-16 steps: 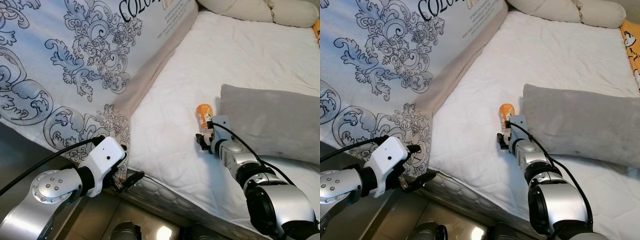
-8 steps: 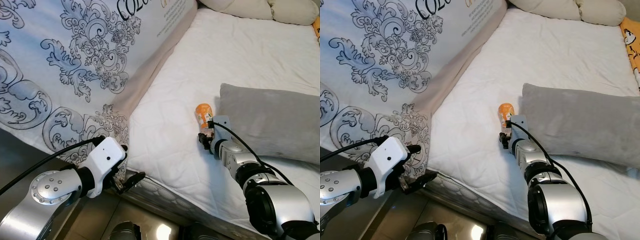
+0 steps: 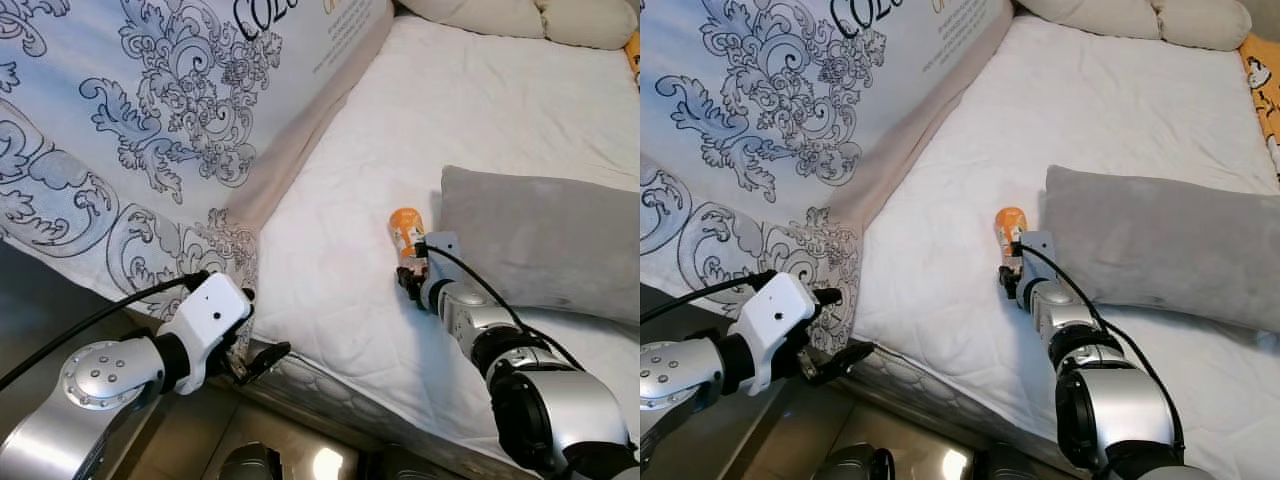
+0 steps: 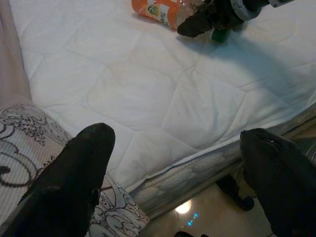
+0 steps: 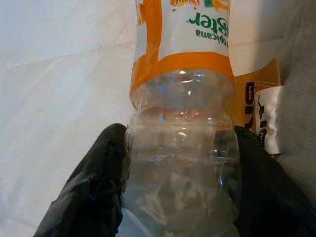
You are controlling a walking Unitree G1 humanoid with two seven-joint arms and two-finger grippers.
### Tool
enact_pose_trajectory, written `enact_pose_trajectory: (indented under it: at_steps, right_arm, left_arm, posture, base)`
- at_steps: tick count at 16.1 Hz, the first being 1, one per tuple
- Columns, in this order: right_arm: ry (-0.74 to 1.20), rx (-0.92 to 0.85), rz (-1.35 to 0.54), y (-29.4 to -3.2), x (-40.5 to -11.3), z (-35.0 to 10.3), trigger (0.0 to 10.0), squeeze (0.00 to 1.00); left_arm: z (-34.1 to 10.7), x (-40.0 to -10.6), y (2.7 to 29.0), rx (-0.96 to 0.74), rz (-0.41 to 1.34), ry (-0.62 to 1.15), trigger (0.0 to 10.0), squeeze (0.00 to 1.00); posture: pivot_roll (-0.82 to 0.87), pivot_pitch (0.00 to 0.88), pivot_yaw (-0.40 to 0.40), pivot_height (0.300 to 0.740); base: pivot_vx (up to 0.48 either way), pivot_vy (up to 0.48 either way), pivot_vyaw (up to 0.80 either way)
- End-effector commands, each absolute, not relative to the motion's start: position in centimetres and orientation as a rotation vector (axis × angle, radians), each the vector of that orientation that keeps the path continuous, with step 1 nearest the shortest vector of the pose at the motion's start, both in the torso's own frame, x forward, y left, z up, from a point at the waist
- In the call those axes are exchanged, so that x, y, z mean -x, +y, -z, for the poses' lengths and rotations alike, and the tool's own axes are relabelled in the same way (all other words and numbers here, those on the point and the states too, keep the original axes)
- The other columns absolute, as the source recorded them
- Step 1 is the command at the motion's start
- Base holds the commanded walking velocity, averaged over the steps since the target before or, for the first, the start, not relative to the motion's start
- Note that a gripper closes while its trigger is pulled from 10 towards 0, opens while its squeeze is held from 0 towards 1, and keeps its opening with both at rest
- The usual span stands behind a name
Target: Clean up the room
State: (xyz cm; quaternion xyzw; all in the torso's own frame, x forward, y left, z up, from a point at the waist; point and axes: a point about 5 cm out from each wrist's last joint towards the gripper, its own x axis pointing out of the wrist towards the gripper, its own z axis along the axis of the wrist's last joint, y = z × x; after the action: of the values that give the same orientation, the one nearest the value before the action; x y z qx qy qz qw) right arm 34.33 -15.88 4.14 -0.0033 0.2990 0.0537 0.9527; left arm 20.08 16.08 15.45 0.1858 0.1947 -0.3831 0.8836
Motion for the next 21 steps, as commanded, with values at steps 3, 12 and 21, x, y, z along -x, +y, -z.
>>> enact_pose_trajectory:
  at_steps: [3, 12, 21]
  right_arm:
    - [0.585, -0.060, -0.158, -15.6, -34.4, -4.3, 0.0, 0.00]
    - [0.205, -0.257, -0.222, -16.1, -32.8, -7.0, 0.0, 0.00]
    - [0.123, -0.207, -0.256, -13.6, -28.7, -8.9, 10.0, 0.00]
  left_arm:
    - [-14.7, -20.5, 15.8, -0.369, 0.793, 0.400, 10.0, 0.00]
    - [-13.8, -23.2, 13.6, -0.224, 0.757, 0.301, 10.0, 0.00]
    - [-12.3, -25.3, 14.4, -0.150, 0.428, 0.267, 10.0, 0.00]
  posture:
    - [0.13, 0.026, -0.007, 0.740]
    - [-0.03, 0.000, 0.058, 0.740]
    - [-0.03, 0.000, 0.018, 0.740]
  base:
    - [0.000, 0.000, 0.00]
    - [0.000, 0.000, 0.00]
    - [0.000, 0.000, 0.29]
